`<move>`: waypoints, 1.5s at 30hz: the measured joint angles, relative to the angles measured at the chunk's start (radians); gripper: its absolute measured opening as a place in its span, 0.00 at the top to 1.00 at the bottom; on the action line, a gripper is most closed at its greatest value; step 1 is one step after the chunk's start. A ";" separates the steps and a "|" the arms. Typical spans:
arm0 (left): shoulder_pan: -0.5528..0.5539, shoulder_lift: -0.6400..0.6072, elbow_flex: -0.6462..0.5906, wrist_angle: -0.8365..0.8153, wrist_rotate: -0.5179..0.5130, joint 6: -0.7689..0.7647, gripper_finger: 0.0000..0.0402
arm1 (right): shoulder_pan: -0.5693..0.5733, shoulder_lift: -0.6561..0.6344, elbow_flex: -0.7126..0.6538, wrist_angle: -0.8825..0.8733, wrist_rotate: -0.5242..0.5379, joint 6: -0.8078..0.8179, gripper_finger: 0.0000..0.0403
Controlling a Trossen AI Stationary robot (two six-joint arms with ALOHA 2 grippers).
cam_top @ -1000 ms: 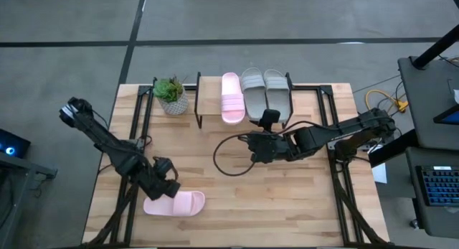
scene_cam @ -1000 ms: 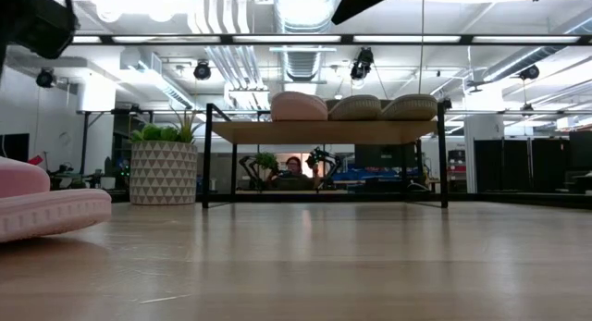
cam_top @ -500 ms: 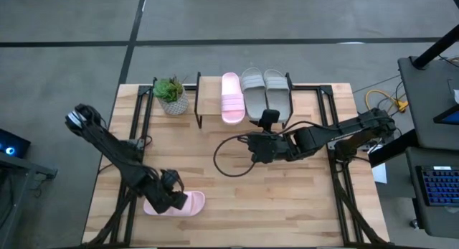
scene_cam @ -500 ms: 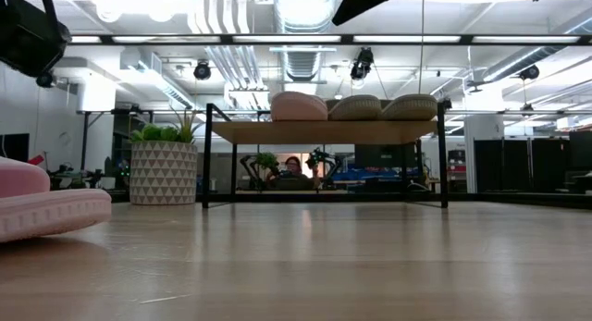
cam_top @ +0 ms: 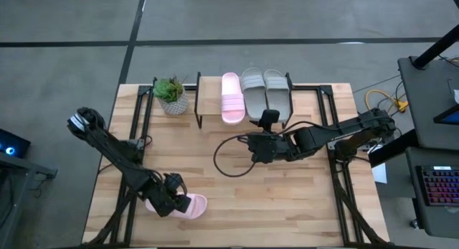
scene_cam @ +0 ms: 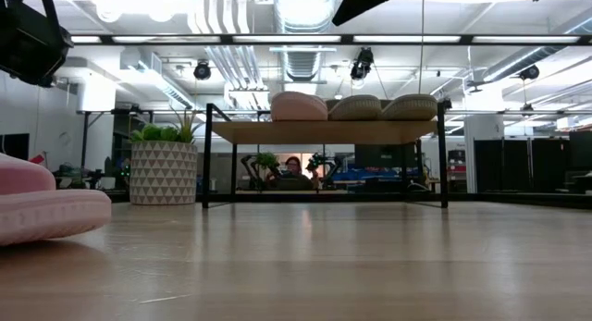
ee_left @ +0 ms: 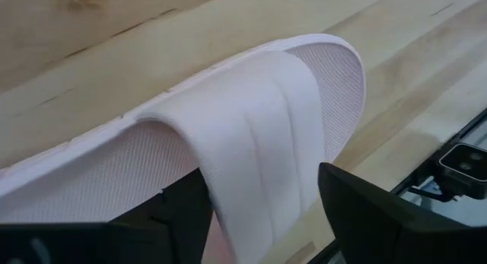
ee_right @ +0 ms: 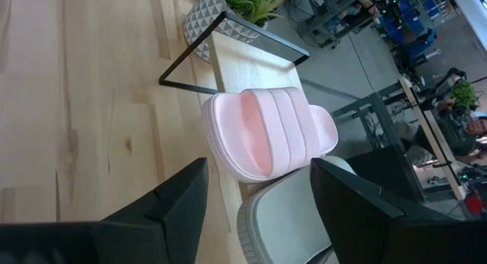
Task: Pick and place slides into the shelf
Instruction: Put the pink slides on the shelf
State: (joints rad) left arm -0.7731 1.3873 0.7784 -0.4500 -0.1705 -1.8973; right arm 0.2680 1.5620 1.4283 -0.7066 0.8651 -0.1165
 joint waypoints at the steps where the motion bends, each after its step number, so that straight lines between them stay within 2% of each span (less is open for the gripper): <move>1: 0.000 0.003 0.000 0.000 0.000 0.000 0.48 | 0.000 0.000 -0.001 0.000 0.000 0.000 0.45; 8: 0.000 0.037 0.000 0.008 0.000 0.030 0.68 | 0.000 0.000 -0.018 0.000 0.000 0.000 0.45; 16: 0.000 0.014 0.000 0.035 0.004 0.104 0.97 | 0.000 0.000 -0.030 0.000 0.000 0.002 0.45; 22: 0.008 -0.084 0.000 0.010 0.009 0.170 1.00 | 0.003 0.001 -0.030 0.020 -0.018 0.011 0.45; 29: 0.029 -0.243 0.003 -0.010 -0.095 0.281 1.00 | 0.050 0.000 -0.048 0.135 -0.166 -0.179 0.45; 33: 0.033 -0.343 0.007 -0.003 -0.155 0.309 1.00 | 0.103 0.001 -0.073 0.258 -0.176 -0.324 0.45; 37: 0.034 -0.417 0.006 -0.013 -0.225 0.351 1.00 | 0.171 0.001 -0.115 0.411 -0.197 -0.550 0.45; 41: 0.035 -0.452 0.006 -0.013 -0.293 0.426 1.00 | 0.216 0.008 -0.155 0.541 -0.289 -0.761 0.45; 45: 0.039 -0.459 0.006 -0.003 -0.325 0.476 1.00 | 0.230 0.038 -0.172 0.593 -0.313 -0.907 0.45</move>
State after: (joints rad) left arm -0.7341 0.9285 0.7841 -0.4528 -0.4958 -1.4210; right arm 0.4976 1.5998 1.2560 -0.1139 0.5517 -1.0238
